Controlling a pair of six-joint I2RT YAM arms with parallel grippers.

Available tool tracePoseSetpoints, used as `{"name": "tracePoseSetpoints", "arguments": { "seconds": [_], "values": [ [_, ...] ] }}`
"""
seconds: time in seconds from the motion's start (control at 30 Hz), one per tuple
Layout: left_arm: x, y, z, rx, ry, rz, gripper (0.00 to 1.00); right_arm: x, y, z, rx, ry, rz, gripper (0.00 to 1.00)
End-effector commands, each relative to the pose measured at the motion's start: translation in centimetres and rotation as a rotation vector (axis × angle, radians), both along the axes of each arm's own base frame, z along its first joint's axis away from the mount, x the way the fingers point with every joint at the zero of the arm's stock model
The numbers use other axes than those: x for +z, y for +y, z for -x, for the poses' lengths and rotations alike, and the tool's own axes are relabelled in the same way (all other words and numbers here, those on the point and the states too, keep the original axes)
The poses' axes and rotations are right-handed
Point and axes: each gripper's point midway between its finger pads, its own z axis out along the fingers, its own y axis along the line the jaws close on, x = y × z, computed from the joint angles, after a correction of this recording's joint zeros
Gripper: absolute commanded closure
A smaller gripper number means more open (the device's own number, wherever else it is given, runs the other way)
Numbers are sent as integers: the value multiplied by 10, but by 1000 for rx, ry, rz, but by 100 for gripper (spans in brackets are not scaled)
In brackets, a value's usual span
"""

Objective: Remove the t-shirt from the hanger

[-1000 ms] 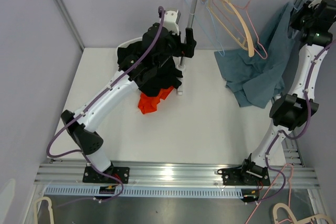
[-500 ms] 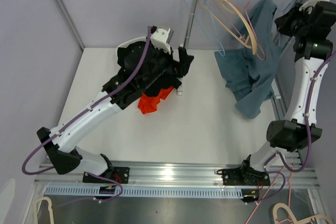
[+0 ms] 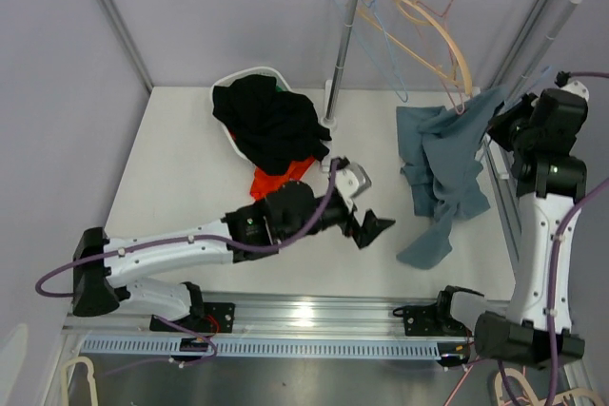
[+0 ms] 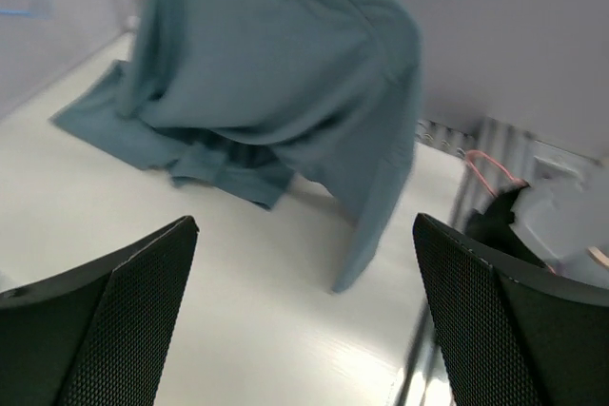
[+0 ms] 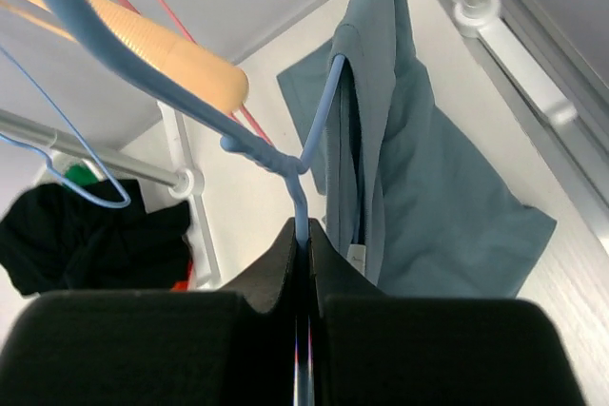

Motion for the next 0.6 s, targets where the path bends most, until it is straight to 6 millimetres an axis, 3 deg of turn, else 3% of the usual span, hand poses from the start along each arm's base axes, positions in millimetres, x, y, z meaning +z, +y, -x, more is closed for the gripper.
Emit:
{"name": "tracePoseSetpoints", "arguments": {
  "seconds": [0.0, 0.03, 0.17, 0.27, 0.37, 0.4, 0.47, 0.5, 0.53, 0.57],
  "values": [
    [14, -21, 38, -119, -81, 135, 1, 21, -12, 35, -193, -99, -40, 100],
    [3, -28, 51, -151, -75, 131, 0, 23, -6, 44, -196, -112, -45, 100],
    [-20, -53, 70, -181, -58, 162, 1, 13, -12, 66, -313, -90, -53, 100],
    [-26, -66, 80, -197, -87, 218, 1, 10, -6, 75, -317, -81, -76, 100],
    [-15, -78, 97, -281, -126, 311, 1, 15, 1, 77, -286, -96, -90, 100],
    [-13, -83, 98, -285, -130, 322, 1, 16, 4, 77, -275, -96, -98, 100],
    [-28, -101, 90, -258, -122, 278, 1, 21, 8, 79, -258, -108, -107, 100],
    [-12, -110, 87, -249, -134, 303, 1, 23, 10, 79, -249, -110, -117, 100],
    [-31, -121, 84, -245, -126, 258, 6, 24, 11, 79, -244, -111, -118, 100],
    [-36, -127, 83, -246, -125, 240, 52, 25, 13, 79, -236, -113, -123, 100]
  ]
}}
